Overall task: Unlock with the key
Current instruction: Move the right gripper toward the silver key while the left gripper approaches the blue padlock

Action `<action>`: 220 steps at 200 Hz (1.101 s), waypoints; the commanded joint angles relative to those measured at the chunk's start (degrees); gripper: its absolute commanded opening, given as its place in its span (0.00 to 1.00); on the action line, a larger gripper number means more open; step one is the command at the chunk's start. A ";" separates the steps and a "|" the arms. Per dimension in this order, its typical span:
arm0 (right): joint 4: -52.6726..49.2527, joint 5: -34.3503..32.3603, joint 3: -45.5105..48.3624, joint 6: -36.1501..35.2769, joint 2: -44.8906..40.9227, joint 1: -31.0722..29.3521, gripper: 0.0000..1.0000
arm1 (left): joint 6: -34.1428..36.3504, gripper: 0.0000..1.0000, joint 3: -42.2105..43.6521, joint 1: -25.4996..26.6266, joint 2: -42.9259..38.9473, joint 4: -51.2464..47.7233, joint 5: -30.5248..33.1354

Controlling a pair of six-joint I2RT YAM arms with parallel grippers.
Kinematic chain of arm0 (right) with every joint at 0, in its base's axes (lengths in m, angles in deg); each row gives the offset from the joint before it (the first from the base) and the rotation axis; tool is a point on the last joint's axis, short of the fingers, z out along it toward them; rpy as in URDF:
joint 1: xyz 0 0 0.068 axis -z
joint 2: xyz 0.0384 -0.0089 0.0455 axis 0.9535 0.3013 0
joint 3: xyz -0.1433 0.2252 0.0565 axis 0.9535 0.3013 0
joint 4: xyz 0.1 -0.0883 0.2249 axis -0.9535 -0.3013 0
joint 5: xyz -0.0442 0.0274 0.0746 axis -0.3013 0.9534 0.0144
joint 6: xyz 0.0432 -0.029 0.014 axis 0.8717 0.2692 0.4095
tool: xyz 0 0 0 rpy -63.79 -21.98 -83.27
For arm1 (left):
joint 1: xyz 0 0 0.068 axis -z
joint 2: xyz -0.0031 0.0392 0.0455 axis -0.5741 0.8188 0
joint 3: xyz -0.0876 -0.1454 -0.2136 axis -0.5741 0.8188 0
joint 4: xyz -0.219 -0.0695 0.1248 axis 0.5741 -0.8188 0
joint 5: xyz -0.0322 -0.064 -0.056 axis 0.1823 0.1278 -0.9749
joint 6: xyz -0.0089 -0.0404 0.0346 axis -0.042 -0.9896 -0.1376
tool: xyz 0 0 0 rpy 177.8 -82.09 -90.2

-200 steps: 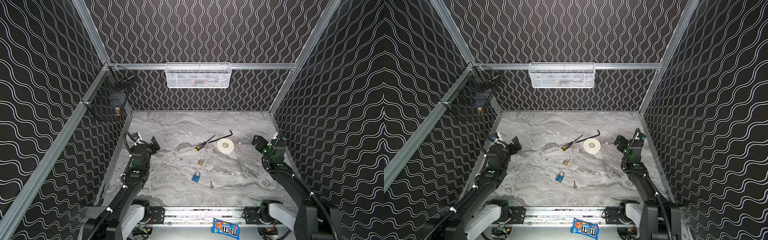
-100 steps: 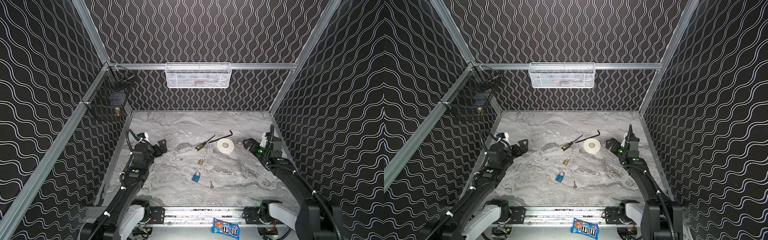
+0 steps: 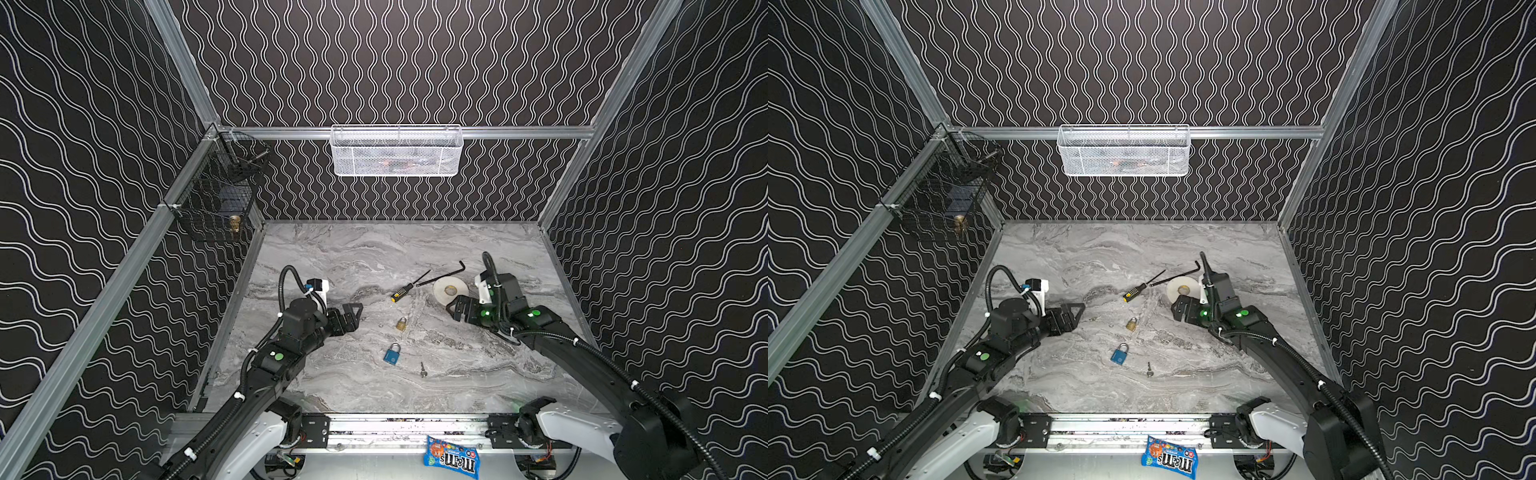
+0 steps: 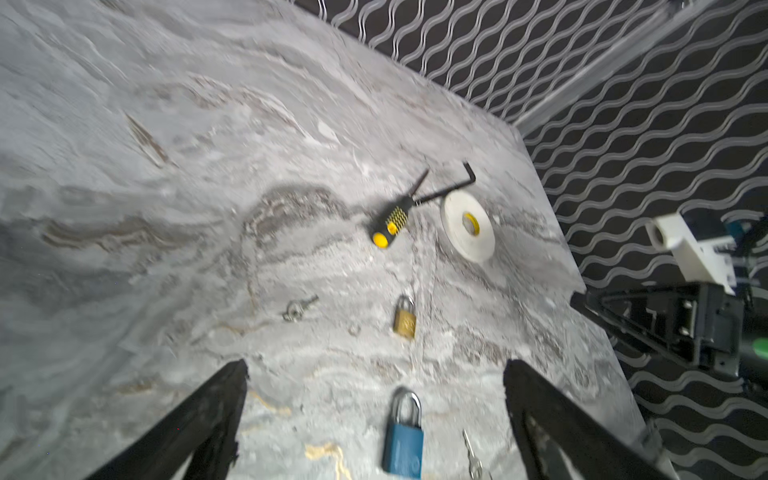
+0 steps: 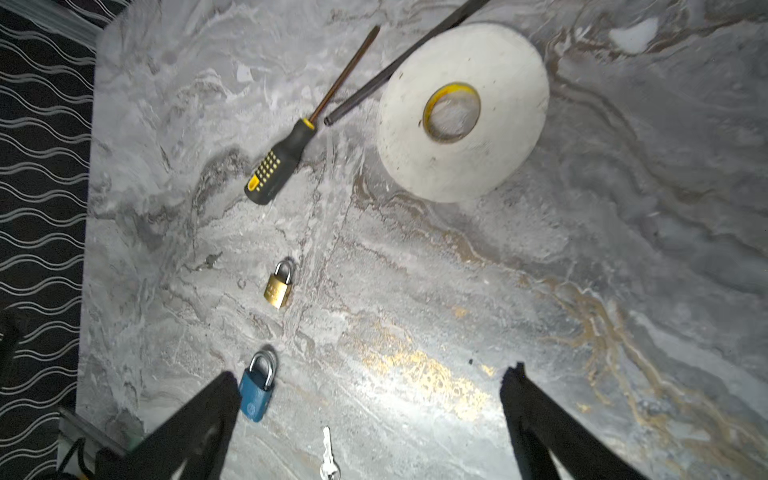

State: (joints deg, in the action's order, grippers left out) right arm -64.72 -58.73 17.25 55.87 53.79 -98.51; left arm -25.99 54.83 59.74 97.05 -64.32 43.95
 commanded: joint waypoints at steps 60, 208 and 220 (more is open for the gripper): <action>-10.93 -8.95 0.14 14.81 1.64 -17.64 0.90 | -5.06 0.99 1.28 8.39 -5.61 -8.78 -0.87; -5.24 -14.58 1.39 36.82 12.57 -37.79 0.66 | -10.47 0.99 2.08 27.09 1.68 -3.77 9.88; -5.44 -15.22 0.93 37.72 13.45 -38.59 0.64 | -10.94 0.99 1.99 28.53 3.24 -2.49 10.82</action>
State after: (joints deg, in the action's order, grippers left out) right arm -71.63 -71.98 18.76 89.37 65.85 -135.90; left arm -34.82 56.88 86.23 98.14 -71.05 50.71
